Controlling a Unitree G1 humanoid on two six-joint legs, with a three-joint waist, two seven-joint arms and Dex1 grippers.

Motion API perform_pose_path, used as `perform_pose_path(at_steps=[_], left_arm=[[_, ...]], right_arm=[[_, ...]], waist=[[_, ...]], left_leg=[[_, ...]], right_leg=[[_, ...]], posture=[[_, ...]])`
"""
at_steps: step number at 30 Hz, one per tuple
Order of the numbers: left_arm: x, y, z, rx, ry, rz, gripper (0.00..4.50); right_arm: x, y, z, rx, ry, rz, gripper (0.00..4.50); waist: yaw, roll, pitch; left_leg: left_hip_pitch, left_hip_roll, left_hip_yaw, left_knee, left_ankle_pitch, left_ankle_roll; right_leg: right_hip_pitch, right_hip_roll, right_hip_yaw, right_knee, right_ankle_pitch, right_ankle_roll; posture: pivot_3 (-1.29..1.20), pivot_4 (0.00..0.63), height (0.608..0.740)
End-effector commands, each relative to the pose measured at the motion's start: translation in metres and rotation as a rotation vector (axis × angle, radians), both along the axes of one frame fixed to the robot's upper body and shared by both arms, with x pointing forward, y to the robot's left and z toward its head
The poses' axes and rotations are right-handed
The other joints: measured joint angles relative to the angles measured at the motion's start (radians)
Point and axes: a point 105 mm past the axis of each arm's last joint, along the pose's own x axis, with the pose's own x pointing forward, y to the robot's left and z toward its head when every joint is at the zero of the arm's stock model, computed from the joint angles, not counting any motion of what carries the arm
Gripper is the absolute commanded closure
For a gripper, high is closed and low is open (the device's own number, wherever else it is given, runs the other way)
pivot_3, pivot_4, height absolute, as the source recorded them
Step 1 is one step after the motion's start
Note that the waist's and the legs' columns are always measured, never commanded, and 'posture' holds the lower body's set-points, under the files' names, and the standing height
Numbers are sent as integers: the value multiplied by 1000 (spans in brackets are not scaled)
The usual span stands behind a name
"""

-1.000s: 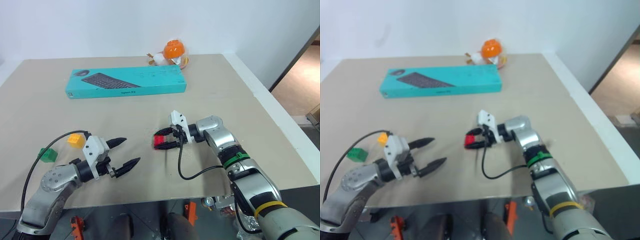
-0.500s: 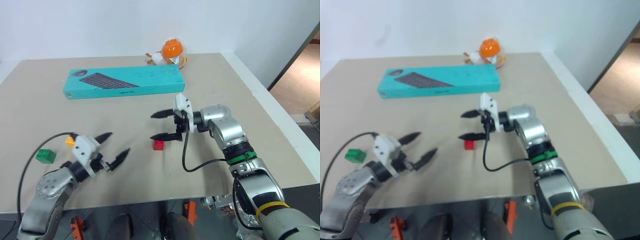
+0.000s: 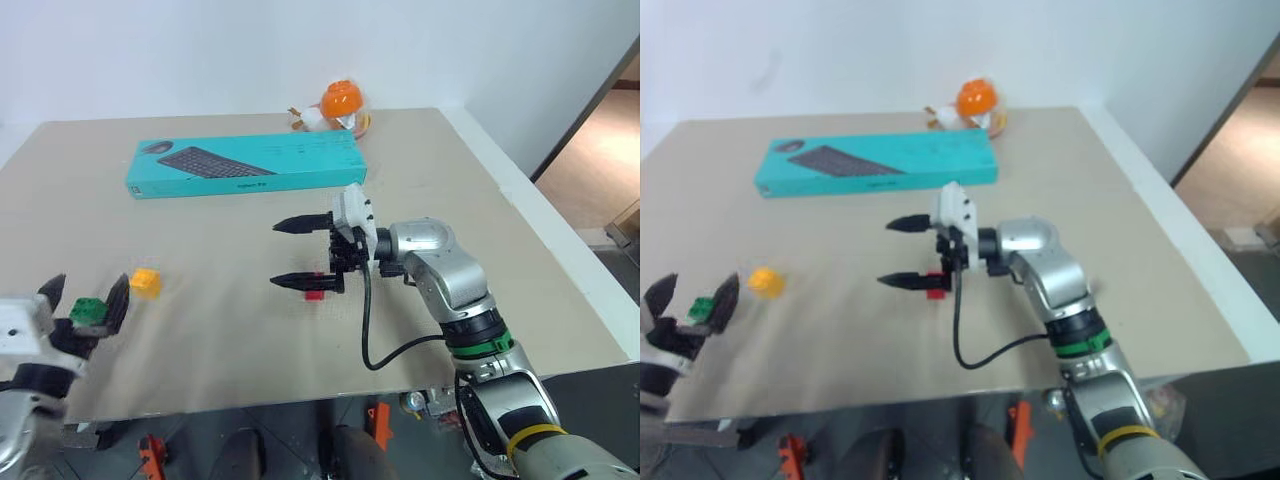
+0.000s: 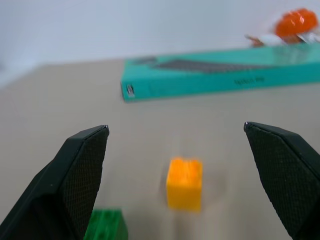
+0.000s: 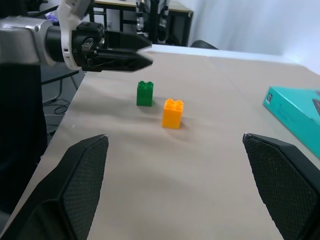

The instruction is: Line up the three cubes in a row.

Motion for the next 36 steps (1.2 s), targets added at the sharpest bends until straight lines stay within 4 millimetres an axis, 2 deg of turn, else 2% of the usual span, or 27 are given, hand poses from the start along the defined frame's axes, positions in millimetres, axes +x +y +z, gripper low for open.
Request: perform_pose_path(at_steps=[1, 6, 12, 16, 24, 36], left_arm=[[-13, 24, -1, -12, 44, -20, 0], [-19, 46, -6, -40, 79, 8, 0], [-7, 57, -5, -56, 65, 24, 0], [5, 59, -10, -46, 82, 15, 0], [23, 57, -17, -39, 108, -15, 0], [29, 50, -37, -36, 176, -36, 0]], right_arm=[[2, 6, 12, 11, -77, 9, 50], [4, 9, 12, 13, -106, 1, 50], [6, 6, 10, -3, -123, -24, 50], [4, 4, 9, 2, -100, -16, 50], [-19, -3, 5, -17, -2, 107, 50], [-17, -8, 0, -46, -23, 82, 50]], waist=[[0, -1, 0], [1, -2, 0], [1, -3, -1], [1, -5, -1], [1, -6, -2], [0, -6, -2]], left_leg=[[0, 0, 0, 0, 0, 0], [-3, 2, 1, 0, 0, 0], [-3, 2, 3, -1, 0, 0], [-3, 3, 5, -1, 0, 0], [-3, 6, 10, -4, -1, -1], [-3, 6, 13, -4, -1, -2]], right_leg=[[-1, 1, 0, 0, -1, -1], [-4, 0, 0, 0, -1, -3], [-4, -1, 2, 0, -1, -3], [-4, 0, 2, 0, 0, -3], [-8, 0, 4, 0, 1, -1], [-9, 0, 5, 0, 1, -2]], posture=[[0, 150, 740], [0, 150, 740], [0, 150, 740], [0, 150, 740], [0, 150, 740], [0, 150, 740]])
